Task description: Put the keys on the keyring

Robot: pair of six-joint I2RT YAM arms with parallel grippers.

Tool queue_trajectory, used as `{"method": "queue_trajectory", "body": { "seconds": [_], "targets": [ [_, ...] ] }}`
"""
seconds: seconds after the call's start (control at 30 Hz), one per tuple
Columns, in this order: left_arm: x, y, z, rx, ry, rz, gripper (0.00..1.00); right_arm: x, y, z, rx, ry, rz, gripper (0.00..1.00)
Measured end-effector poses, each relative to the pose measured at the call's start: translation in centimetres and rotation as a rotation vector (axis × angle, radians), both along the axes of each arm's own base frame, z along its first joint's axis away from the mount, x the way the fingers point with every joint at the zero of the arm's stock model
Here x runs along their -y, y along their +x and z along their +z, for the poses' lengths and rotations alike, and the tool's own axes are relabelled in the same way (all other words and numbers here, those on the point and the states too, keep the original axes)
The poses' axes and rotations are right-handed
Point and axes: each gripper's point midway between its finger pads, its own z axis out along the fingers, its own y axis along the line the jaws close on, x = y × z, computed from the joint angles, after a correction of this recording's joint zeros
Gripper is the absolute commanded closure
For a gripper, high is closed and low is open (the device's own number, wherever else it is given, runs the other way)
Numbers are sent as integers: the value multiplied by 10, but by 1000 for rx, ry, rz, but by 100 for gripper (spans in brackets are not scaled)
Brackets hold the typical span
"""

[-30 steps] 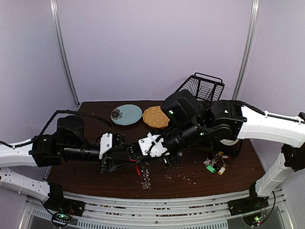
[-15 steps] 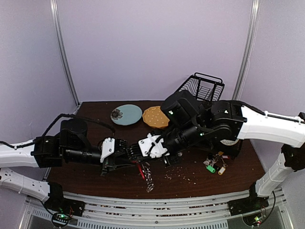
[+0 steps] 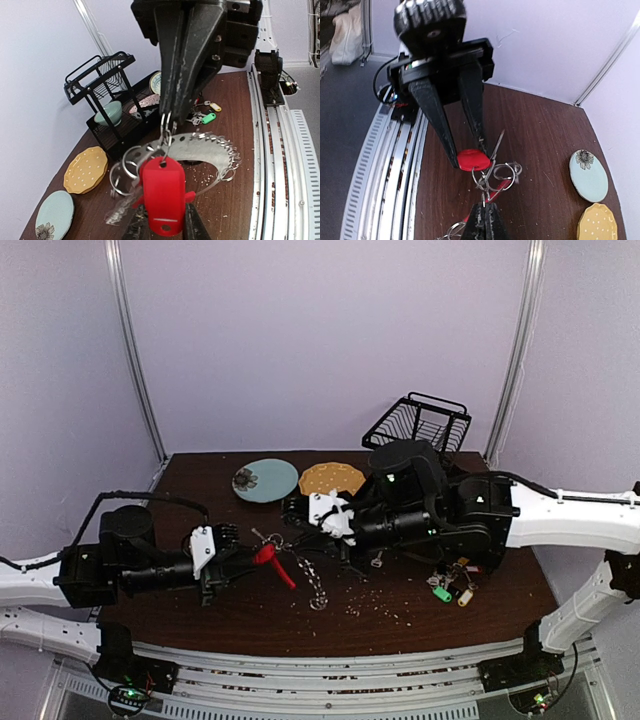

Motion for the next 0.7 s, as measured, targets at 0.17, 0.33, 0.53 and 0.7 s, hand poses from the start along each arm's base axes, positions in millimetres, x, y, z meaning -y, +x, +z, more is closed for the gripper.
{"method": "queue_trajectory", "body": {
  "seconds": [0.17, 0.33, 0.53, 0.7],
  "targets": [
    [0, 8, 5, 17, -36, 45, 100, -9, 8, 18, -102, 174, -84, 100],
    [1, 12, 11, 21, -65, 62, 100, -12, 15, 30, -185, 275, -141, 100],
    [6, 12, 10, 15, -73, 57, 100, -14, 20, 33, -251, 376, -180, 100],
    [16, 12, -3, -14, -46, 34, 100, -18, 17, 38, -292, 424, -157, 100]
  ]
}}
